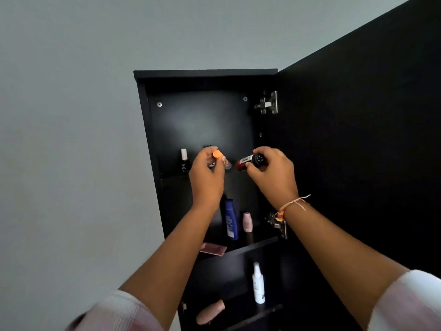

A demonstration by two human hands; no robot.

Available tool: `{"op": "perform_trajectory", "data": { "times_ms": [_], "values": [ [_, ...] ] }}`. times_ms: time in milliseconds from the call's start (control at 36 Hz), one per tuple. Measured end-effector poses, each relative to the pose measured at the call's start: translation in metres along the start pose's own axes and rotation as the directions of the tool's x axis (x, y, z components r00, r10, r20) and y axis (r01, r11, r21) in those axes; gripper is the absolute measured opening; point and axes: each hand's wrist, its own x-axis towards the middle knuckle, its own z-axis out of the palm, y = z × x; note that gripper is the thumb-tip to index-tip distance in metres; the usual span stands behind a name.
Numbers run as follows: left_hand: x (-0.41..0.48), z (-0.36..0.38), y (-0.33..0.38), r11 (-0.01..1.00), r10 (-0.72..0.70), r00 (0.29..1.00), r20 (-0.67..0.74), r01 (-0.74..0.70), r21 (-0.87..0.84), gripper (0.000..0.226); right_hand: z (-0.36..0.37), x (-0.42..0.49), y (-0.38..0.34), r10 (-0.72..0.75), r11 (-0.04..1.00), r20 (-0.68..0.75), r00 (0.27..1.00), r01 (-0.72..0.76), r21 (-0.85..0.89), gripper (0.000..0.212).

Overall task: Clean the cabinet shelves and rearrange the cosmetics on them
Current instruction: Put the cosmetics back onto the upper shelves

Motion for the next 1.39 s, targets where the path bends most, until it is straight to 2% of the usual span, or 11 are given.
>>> {"op": "perform_trajectory", "data": {
  "times_ms": [167, 306, 472, 667, 889, 1056, 1167, 1389],
  "values": [
    [0.052, 0.022, -0.018, 0.999, -0.001, 0.997, 0.075, -0.001, 0.032, 0.023, 0.02, 0.045, 0.016, -0.065, 0.989, 0.022, 0.998, 0.068, -0.132, 0.033],
    [0.081, 0.045, -0.045, 0.978, -0.066, 0.976, 0.209, 0.022, 0.209, 0.027, 0.036, 0.069, 0.04, 0.001, 0.962, 0.099, 0.995, 0.026, -0.273, 0.035],
    [0.099, 0.058, -0.056, 0.95, -0.134, 0.948, 0.289, 0.041, 0.308, 0.023, 0.05, 0.085, 0.056, 0.051, 0.93, 0.128, 0.99, 0.0, -0.367, 0.036],
    [0.103, 0.06, -0.071, 0.888, -0.136, 0.917, 0.374, -0.055, 0.456, 0.019, 0.063, 0.096, 0.065, 0.103, 0.889, 0.151, 0.983, -0.023, -0.457, 0.034],
    [0.103, 0.067, -0.067, 0.776, -0.164, 0.903, 0.397, -0.131, 0.618, 0.008, 0.071, 0.104, 0.063, 0.17, 0.828, 0.183, 0.968, -0.039, -0.559, 0.036],
    [0.101, 0.067, -0.067, 0.764, -0.166, 0.912, 0.375, -0.121, 0.634, 0.009, 0.069, 0.104, 0.063, 0.166, 0.824, 0.197, 0.966, -0.026, -0.566, 0.042],
    [0.097, 0.065, -0.067, 0.786, -0.13, 0.923, 0.361, -0.126, 0.605, 0.018, 0.067, 0.099, 0.061, 0.14, 0.825, 0.202, 0.969, -0.001, -0.565, 0.045],
    [0.085, 0.059, -0.064, 0.792, 0.066, 0.93, 0.361, -0.269, 0.548, 0.026, 0.058, 0.082, 0.054, 0.023, 0.826, 0.153, 0.988, 0.067, -0.56, 0.04]
  ]
}}
